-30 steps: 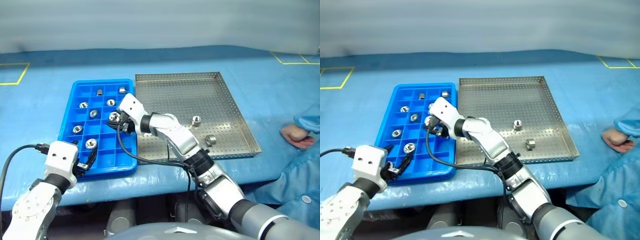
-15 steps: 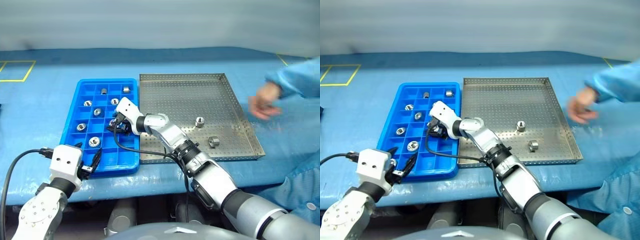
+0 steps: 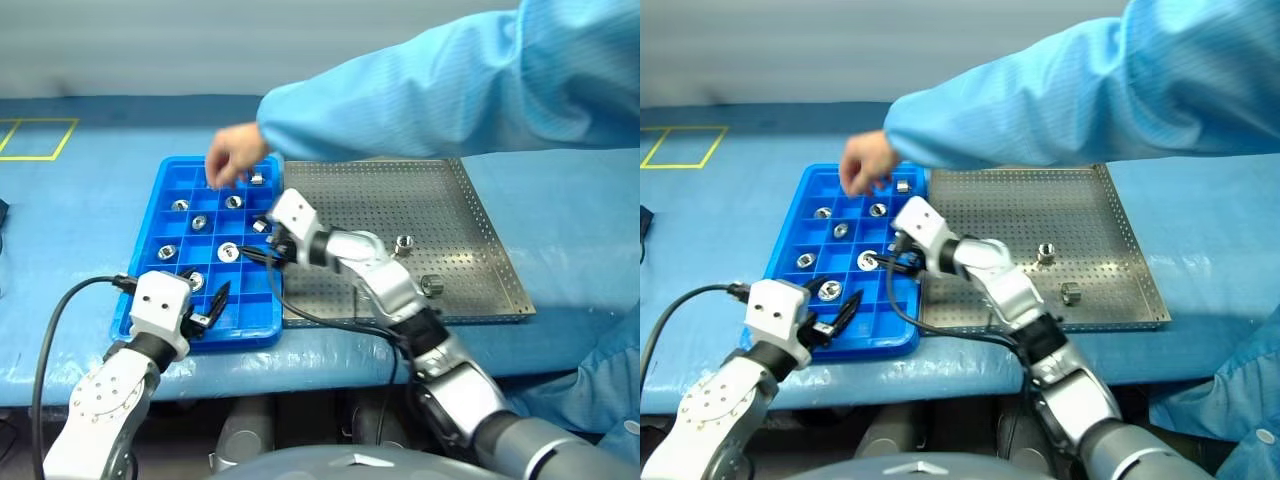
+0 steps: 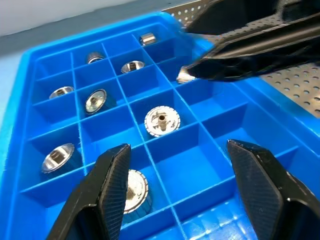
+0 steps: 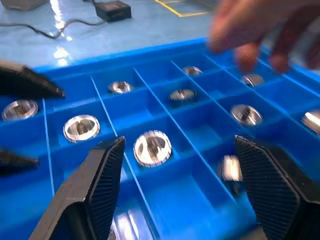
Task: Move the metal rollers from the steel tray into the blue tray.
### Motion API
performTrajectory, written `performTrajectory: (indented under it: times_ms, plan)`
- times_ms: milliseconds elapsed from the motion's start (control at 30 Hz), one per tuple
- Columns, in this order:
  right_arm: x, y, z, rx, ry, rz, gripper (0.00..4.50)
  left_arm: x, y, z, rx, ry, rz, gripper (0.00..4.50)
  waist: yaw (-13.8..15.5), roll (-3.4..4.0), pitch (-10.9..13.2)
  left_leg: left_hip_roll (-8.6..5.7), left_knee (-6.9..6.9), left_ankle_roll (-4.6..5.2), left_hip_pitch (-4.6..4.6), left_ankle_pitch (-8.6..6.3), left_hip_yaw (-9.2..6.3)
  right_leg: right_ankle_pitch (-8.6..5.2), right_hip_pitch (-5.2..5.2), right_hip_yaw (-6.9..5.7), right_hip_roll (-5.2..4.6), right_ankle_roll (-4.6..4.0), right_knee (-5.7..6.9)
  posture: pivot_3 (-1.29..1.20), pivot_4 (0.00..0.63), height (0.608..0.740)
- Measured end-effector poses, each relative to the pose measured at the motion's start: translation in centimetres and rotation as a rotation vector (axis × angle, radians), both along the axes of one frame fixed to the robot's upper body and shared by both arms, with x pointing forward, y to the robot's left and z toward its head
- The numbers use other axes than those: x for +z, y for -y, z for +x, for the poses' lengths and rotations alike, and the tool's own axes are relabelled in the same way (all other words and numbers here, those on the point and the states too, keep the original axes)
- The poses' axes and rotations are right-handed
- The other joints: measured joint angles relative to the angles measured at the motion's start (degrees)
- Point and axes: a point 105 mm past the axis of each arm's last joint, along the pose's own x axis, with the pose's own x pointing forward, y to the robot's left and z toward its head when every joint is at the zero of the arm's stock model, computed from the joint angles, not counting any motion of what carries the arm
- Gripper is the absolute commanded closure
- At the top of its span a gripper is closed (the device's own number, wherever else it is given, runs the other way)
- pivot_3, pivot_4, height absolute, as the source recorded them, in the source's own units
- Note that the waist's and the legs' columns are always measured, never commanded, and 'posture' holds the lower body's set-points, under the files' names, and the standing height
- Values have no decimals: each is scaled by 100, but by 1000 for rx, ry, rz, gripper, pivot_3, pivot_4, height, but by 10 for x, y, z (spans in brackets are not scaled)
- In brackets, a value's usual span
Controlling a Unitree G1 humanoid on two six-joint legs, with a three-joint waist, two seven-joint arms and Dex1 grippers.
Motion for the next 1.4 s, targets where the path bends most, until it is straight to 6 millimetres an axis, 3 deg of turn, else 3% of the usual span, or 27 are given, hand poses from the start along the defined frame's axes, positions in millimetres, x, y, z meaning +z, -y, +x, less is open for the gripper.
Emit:
performTrajectory:
  times_ms: [200,333,667,967,1100,1267,1400]
  plan:
    - [-10,58,7,-236,-5,-115,827,1,18,15,-88,8,-22,1168,-249,5,-2,11,-2,0,6,0,-2,-1,-6,7,20,-4,14,1,150,740]
    - [-13,83,11,-355,-2,-166,827,-1,23,22,-129,0,-27,1168,-394,5,-2,9,-1,1,4,0,-1,1,-5,14,21,-2,12,-45,150,740]
    - [-35,116,32,-604,-31,-165,827,-4,29,29,-167,-11,-20,1168,-579,3,-3,5,3,1,4,0,7,7,-2,26,16,9,8,-16,150,740]
    - [-45,129,50,-733,21,-208,827,-13,25,22,-141,-47,-20,1168,-574,3,-3,6,3,2,6,0,7,7,-2,27,18,9,10,4,150,740]
    - [-56,129,52,-751,-15,-219,827,-11,24,22,-139,-39,-17,1168,-555,3,-3,4,2,2,4,0,6,9,-1,27,15,8,8,24,150,740]
    - [-56,131,52,-781,-40,-217,827,-11,24,21,-135,-38,-13,1168,-548,3,-3,4,2,2,10,0,6,9,4,27,15,9,8,22,150,740]
    - [-57,132,50,-788,-56,-225,1676,-10,24,20,-134,-34,-12,1168,-516,3,-4,4,4,2,14,0,4,8,9,25,15,10,8,17,150,740]
